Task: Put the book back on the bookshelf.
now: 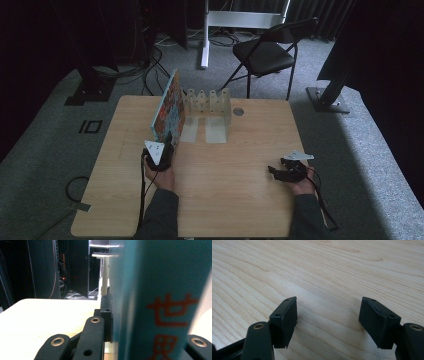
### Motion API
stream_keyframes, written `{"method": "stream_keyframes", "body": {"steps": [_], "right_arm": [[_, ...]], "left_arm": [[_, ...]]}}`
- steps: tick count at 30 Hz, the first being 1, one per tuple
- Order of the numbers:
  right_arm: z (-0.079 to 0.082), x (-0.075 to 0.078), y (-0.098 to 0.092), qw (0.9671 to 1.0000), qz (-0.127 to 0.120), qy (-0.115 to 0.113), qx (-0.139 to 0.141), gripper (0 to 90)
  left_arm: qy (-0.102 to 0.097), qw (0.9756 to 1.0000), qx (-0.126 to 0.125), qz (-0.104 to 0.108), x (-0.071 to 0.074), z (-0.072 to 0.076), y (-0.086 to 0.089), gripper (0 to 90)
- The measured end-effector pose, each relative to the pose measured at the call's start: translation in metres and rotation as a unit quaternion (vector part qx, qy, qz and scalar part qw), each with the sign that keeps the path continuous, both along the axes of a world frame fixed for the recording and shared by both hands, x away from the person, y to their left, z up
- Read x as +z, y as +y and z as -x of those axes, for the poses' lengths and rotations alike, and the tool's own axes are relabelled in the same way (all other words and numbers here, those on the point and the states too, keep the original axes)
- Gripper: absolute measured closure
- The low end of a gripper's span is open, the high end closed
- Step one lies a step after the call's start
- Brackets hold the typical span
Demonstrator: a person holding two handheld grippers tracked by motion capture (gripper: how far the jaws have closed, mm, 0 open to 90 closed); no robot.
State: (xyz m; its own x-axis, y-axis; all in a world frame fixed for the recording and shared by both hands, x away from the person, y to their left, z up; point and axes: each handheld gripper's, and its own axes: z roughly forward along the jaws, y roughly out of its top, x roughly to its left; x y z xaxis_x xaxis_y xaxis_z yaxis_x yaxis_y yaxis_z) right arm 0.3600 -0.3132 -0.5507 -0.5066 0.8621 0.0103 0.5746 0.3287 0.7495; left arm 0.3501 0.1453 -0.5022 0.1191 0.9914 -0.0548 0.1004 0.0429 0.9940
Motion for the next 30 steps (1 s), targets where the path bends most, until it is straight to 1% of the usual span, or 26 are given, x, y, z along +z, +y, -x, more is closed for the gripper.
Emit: {"method": "stream_keyframes", "body": {"steps": [6,9,18,21,25,29,30], "right_arm": [[0.0000,0.0000,0.0000,1.0000,0.000,0.000,0.000,30.5],[0.0000,0.0000,0.0000,1.0000,0.000,0.000,0.000,30.5],[0.0000,0.0000,0.0000,1.0000,0.000,0.000,0.000,30.5],[0.0000,0.0000,0.0000,1.0000,0.000,0.000,0.000,30.5],[0.0000,0.0000,0.0000,1.0000,0.000,0.000,0.000,30.5],[0.0000,0.0000,-0.0001,1.0000,0.000,0.000,0.000,30.5],[0.0000,0.0000,0.0000,1.0000,0.000,0.000,0.000,30.5]], "left_arm": [[0.003,1.0000,0.000,0.005,-0.0015,0.0001,0.0018,80.8],[0.006,1.0000,0.000,0.004,-0.0028,-0.0001,0.0022,80.7],[0.009,0.9999,0.003,0.007,-0.0031,-0.0002,0.0040,80.2],[0.008,1.0000,0.003,0.002,-0.0034,-0.0001,0.0041,79.9],[0.007,1.0000,0.002,0.000,-0.0035,-0.0001,0.0043,79.8],[0.005,1.0000,0.004,-0.008,-0.0037,0.0000,0.0042,78.9],[0.005,0.9999,0.004,-0.013,-0.0038,0.0001,0.0042,78.6]]}}
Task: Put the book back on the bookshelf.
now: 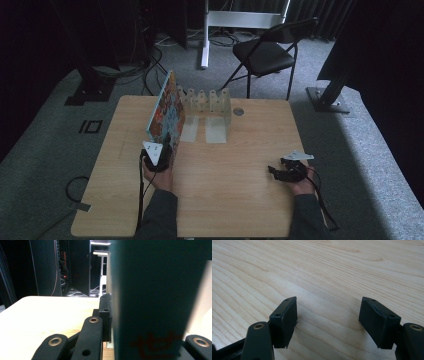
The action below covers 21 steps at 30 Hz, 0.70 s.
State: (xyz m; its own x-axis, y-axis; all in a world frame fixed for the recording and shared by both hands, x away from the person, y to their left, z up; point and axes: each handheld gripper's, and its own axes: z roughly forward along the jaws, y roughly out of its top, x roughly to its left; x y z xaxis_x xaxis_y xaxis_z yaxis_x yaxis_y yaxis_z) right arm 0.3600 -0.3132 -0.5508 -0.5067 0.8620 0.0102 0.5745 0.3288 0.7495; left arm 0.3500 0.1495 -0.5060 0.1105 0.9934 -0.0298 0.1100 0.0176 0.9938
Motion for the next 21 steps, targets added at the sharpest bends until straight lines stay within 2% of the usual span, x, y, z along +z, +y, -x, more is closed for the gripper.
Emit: {"method": "stream_keyframes", "body": {"steps": [7,9,12,16,19,21], "right_arm": [[0.000,0.000,0.000,1.0000,0.001,0.000,0.000,30.5],[0.000,0.000,0.000,1.0000,0.001,0.000,0.000,30.5],[0.000,0.000,0.000,1.0000,0.001,0.000,0.000,30.5],[0.000,0.000,0.000,1.0000,0.001,-0.001,0.000,30.5],[0.000,0.000,0.000,1.0000,0.001,-0.001,0.000,30.5],[0.000,0.000,0.000,1.0000,0.001,-0.001,0.000,30.5]], "left_arm": [[0.001,0.9998,0.000,-0.018,-0.001,0.000,0.000,75.1],[-0.002,0.9999,-0.001,-0.013,-0.001,0.002,0.002,70.2],[-0.004,0.9999,-0.003,-0.011,0.000,0.002,0.003,67.5],[0.002,1.0000,-0.008,-0.003,0.000,0.004,0.008,63.6],[0.003,1.0000,-0.008,-0.005,0.001,0.006,0.010,62.1],[0.013,0.9998,-0.018,-0.002,0.001,0.006,0.012,59.7]]}}
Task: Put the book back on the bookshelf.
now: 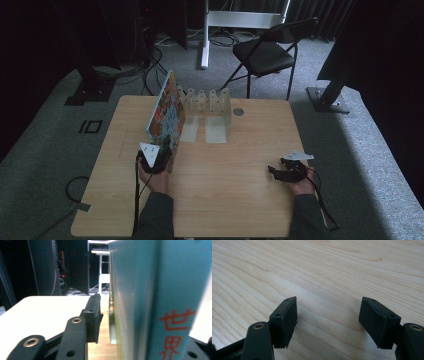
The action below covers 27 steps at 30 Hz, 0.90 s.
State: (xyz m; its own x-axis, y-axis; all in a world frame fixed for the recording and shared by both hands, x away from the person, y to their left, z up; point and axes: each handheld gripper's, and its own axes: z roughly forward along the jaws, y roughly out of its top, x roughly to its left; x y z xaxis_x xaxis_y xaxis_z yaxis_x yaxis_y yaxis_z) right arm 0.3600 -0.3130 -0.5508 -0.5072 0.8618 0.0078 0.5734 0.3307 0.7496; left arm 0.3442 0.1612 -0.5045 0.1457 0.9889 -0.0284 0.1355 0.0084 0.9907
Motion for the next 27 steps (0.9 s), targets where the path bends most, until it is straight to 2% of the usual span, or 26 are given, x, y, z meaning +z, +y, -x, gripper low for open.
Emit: {"method": "stream_keyframes", "body": {"steps": [9,14,18,27], "right_arm": [[0.000,0.000,0.000,1.0000,0.000,0.000,0.000,30.5],[0.000,0.000,0.000,1.0000,0.000,0.000,0.000,30.5],[0.000,0.000,0.000,1.0000,0.000,0.000,0.000,30.5],[0.000,0.000,0.000,1.0000,0.000,0.000,0.000,30.5]], "left_arm": [[0.014,0.9996,-0.024,-0.004,0.005,0.007,0.008,53.9],[0.022,0.9986,-0.044,-0.021,0.008,0.012,0.010,51.4],[0.020,0.9978,-0.055,-0.031,0.011,0.018,0.010,51.0],[0.026,0.9965,-0.071,-0.037,0.014,0.025,0.013,50.5]]}}
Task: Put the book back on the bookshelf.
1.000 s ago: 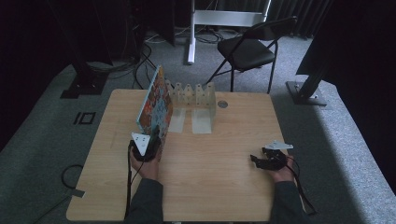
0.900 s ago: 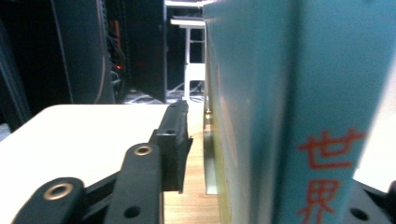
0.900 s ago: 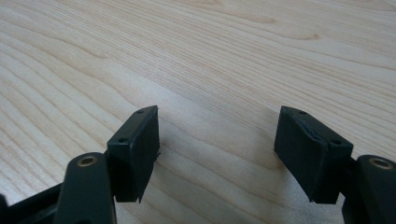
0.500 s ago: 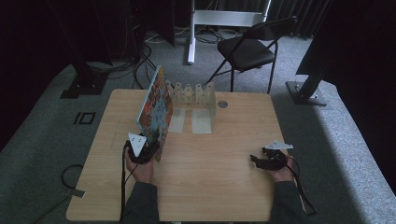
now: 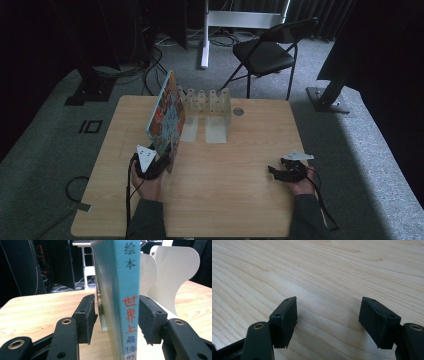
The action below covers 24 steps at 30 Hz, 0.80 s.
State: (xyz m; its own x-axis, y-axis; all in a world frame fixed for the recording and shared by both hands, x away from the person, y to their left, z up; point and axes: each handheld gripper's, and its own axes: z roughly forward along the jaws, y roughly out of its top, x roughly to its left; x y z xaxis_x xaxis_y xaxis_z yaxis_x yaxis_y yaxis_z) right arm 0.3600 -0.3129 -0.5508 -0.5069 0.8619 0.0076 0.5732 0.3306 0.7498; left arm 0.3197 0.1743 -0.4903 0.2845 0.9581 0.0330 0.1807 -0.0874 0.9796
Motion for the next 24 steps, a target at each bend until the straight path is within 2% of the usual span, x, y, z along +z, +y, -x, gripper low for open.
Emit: {"method": "stream_keyframes", "body": {"steps": [6,13,18,21,24], "right_arm": [[0.000,0.000,0.000,1.0000,0.000,0.000,0.000,30.5],[0.000,0.000,0.000,1.0000,0.000,0.000,0.000,30.4],[0.000,0.000,0.000,1.0000,0.000,0.000,0.000,30.4],[0.000,0.000,0.000,1.0000,0.000,0.000,0.000,30.4],[0.000,0.000,0.000,1.0000,0.000,0.000,0.000,30.4]], "left_arm": [[0.005,0.9997,-0.013,-0.019,0.001,0.005,-0.001,49.9],[0.012,0.9991,-0.030,-0.029,-0.001,0.012,0.000,49.5],[0.016,0.9985,-0.044,-0.030,-0.003,0.015,0.002,49.5],[0.022,0.9981,-0.053,-0.022,-0.004,0.017,0.005,49.5],[0.023,0.9977,-0.059,-0.027,-0.006,0.021,0.006,49.5]]}}
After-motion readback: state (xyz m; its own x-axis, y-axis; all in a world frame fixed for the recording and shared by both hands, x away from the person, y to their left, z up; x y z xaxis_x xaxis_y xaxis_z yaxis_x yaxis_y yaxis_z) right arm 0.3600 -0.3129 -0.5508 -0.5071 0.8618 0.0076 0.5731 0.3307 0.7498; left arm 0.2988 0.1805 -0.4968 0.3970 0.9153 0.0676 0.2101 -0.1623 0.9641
